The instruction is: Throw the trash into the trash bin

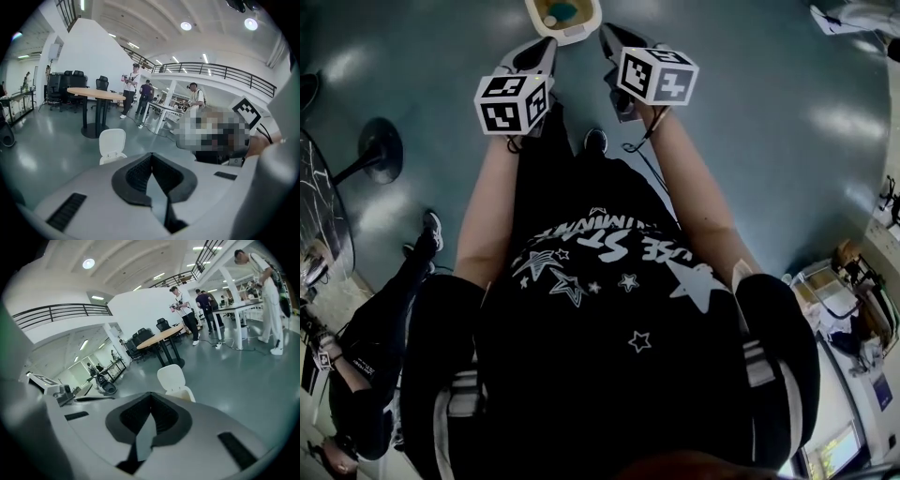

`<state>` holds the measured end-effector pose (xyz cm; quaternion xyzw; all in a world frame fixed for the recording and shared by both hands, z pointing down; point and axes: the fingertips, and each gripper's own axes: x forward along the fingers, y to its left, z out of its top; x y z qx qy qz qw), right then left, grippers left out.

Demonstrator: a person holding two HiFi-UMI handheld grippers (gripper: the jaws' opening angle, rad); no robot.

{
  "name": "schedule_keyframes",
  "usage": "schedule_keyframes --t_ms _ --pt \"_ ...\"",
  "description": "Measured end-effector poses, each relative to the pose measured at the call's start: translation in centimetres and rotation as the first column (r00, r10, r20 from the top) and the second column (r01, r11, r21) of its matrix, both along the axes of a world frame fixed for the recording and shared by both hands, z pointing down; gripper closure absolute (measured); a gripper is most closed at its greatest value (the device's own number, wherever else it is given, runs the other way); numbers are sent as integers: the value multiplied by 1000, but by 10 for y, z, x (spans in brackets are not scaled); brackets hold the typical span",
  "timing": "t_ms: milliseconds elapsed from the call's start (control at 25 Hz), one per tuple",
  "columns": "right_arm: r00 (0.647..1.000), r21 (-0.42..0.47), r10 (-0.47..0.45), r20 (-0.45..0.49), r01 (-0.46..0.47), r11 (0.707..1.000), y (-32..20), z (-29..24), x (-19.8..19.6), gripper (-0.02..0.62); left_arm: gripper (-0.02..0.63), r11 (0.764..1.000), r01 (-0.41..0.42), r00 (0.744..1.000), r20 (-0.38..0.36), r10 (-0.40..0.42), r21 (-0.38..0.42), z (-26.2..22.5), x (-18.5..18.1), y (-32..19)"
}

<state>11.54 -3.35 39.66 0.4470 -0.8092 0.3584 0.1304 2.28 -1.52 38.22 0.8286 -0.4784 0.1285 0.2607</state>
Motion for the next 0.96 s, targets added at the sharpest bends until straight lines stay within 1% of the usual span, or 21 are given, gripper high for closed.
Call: schedule_keyframes --t_ms 200,320,440,560,760,960 --pt "999 32 -43 4 43 999 28 -17 15 589 595 999 11 1000 2 -11 37 -21 16 23" --pt "998 71 -57 2 56 996 45 -31 26 589 595 998 15 1000 5 -15 54 -29 27 41" --pt "998 87 -68 13 66 994 57 -38 32 589 595 997 15 1000 12 -16 76 -37 36 57" --pt "997 93 -70 24 67 993 66 -35 29 589 595 997 3 1000 29 -5 83 -35 33 68" --pt "996 97 -79 52 74 993 79 -32 13 589 595 995 -10 999 44 6 95 -36 18 81" --pt "995 92 -86 52 81 992 78 -25 22 589 595 995 -22 999 41 18 97 -33 28 75"
